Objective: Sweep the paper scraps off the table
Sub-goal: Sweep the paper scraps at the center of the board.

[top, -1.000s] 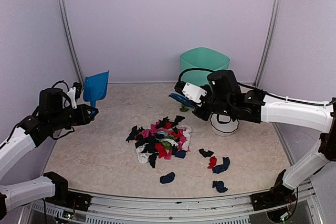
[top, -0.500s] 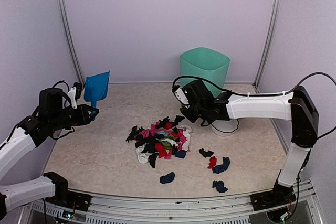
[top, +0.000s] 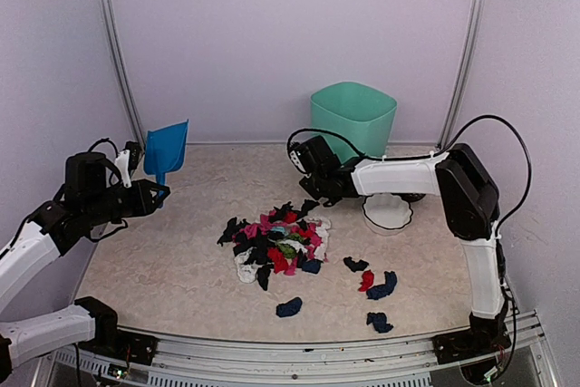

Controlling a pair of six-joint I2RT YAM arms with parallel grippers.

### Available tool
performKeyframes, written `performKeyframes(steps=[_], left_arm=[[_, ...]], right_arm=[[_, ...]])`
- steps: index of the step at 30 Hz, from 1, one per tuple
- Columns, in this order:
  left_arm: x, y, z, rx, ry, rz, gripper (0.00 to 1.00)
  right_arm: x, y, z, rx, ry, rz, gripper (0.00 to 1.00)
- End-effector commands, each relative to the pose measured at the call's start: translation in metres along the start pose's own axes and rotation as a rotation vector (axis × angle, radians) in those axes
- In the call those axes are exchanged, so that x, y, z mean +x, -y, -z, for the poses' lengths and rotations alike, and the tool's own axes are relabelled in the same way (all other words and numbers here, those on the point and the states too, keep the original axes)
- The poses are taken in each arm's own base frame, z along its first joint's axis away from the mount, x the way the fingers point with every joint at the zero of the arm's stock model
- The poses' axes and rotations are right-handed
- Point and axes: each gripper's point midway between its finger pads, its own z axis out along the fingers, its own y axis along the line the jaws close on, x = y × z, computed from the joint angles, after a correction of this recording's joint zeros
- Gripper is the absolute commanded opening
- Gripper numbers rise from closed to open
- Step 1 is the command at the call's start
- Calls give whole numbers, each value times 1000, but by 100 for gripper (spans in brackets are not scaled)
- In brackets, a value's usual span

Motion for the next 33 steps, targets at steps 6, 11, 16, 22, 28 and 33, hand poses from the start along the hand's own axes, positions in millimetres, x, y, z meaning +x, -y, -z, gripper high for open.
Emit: performKeyframes(steps=[6,11,16,22,28,33], left_arm=[[-6,2,3,16,31,-3,0],[-5,2,2,17,26,-2,0],[-4,2,1,17,22,0,0],[-4,5,0,37,16,-2,0],[-4,8,2,55,20,-4,0],[-2,11,1,73,11,-4,0]], right_arm=[[11,-48,-9,-206,-19,41,0],[8,-71,27,-383,-3,30,0],[-5,-69,79,-497,34,4,0],[-29,-52,143,-578,110,-32,0],[-39,4,182,-436,120,-125,0],[-18,39,212,-394,40,-221,0]])
